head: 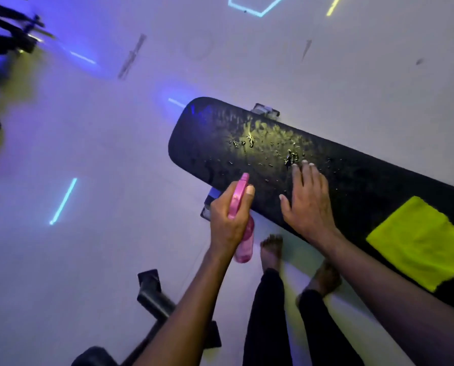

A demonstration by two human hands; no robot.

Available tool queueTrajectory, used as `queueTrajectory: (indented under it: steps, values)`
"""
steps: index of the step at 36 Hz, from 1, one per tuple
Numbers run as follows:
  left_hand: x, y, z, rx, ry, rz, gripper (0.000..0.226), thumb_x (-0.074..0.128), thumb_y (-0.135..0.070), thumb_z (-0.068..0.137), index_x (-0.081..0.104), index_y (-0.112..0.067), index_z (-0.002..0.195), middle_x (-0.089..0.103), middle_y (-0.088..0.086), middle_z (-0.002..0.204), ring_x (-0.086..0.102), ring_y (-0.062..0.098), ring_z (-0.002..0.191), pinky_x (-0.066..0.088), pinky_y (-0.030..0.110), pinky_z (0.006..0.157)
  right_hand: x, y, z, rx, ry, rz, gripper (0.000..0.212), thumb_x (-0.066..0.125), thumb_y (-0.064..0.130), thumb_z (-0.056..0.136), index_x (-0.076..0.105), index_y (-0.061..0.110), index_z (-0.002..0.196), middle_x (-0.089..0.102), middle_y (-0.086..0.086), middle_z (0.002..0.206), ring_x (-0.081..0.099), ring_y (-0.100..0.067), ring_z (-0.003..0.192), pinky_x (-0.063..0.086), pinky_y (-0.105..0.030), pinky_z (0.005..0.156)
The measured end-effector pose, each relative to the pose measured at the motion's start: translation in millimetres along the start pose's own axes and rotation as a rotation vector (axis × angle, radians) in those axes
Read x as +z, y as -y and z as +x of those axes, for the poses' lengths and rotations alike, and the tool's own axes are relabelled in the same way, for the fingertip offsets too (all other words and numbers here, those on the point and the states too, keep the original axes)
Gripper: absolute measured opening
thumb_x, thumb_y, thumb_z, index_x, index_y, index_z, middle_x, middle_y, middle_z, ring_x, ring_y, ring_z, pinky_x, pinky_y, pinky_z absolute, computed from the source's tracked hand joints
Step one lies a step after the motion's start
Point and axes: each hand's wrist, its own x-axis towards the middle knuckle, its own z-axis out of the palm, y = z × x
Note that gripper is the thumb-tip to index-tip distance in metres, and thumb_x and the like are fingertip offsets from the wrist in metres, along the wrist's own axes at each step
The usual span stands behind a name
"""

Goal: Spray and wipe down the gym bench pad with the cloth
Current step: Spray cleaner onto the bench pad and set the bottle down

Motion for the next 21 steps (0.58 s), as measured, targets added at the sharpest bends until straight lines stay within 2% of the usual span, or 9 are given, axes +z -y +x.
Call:
queueTrajectory:
  steps: [2,5,8,11,13,15,17,21]
  values:
    - [-18,25,8,-0.02,-0.033,0.048,0.02,0.058,-0.034,0.101,0.069,-0.033,0.117,0.071,0.011,0.086,0.069,0.023,0.077,0.057,0.048,0.07,11,19,16,-0.05,-0.013,-0.024,0.082,0.059,0.044,0.092,0.032,-0.001,0.155,0.031,-0.028,0.161,0.03,-0.044,0.151,0.029,-0.057,0.122]
    - [-44,59,21,-0.09,-0.063,0.103,0.024,0.058,-0.033,0.102,0.072,-0.02,0.117,0.071,0.015,0.082,0.068,0.028,0.076,0.056,0.047,0.071,27,46,38,-0.116,-0.024,-0.055,0.086,0.057,0.049,0.091,0.029,0.0,0.156,0.027,-0.028,0.163,0.027,-0.043,0.152,0.028,-0.059,0.122]
    - [-67,82,32,-0.124,-0.099,0.124,0.021,0.06,-0.029,0.102,0.073,-0.024,0.118,0.073,0.011,0.08,0.069,0.027,0.076,0.056,0.041,0.071,43,66,56,-0.171,-0.029,-0.088,0.088,0.056,0.052,0.09,0.028,0.0,0.156,0.026,-0.028,0.163,0.027,-0.044,0.152,0.027,-0.06,0.123]
    - [-81,99,39,-0.143,-0.127,0.156,0.014,0.061,-0.028,0.101,0.071,-0.022,0.092,0.068,0.007,0.069,0.063,0.023,0.064,0.052,0.04,0.062,56,80,69,-0.18,-0.03,-0.128,0.09,0.053,0.057,0.09,0.028,0.002,0.156,0.025,-0.028,0.164,0.026,-0.044,0.153,0.024,-0.062,0.123]
    - [-87,107,41,-0.163,-0.115,0.163,0.023,0.06,-0.03,0.1,0.066,-0.019,0.081,0.067,0.007,0.068,0.062,0.025,0.062,0.052,0.043,0.06,62,85,73,-0.152,-0.044,-0.141,0.09,0.05,0.06,0.089,0.028,0.004,0.156,0.025,-0.027,0.164,0.025,-0.043,0.153,0.023,-0.063,0.122]
    - [-90,111,40,-0.166,-0.084,0.148,0.027,0.06,-0.034,0.099,0.072,-0.013,0.086,0.07,0.003,0.07,0.065,0.016,0.062,0.053,0.034,0.062,66,87,73,-0.141,-0.064,-0.148,0.091,0.046,0.062,0.088,0.027,0.005,0.156,0.025,-0.026,0.164,0.024,-0.042,0.154,0.023,-0.063,0.123]
    - [-91,113,37,-0.164,-0.035,0.133,0.024,0.061,-0.035,0.098,0.075,-0.016,0.098,0.069,-0.005,0.073,0.064,0.007,0.063,0.049,0.021,0.063,71,83,71,-0.15,-0.087,-0.151,0.092,0.042,0.062,0.088,0.025,0.004,0.158,0.022,-0.025,0.166,0.021,-0.041,0.155,0.021,-0.062,0.124]
    - [-81,110,28,-0.126,0.081,0.107,0.017,0.064,-0.028,0.1,0.075,-0.017,0.106,0.067,-0.011,0.074,0.061,0.009,0.064,0.045,0.022,0.061,76,67,64,-0.143,-0.12,-0.153,0.096,0.043,0.063,0.088,0.02,0.003,0.16,0.02,-0.024,0.167,0.018,-0.04,0.156,0.017,-0.059,0.126]
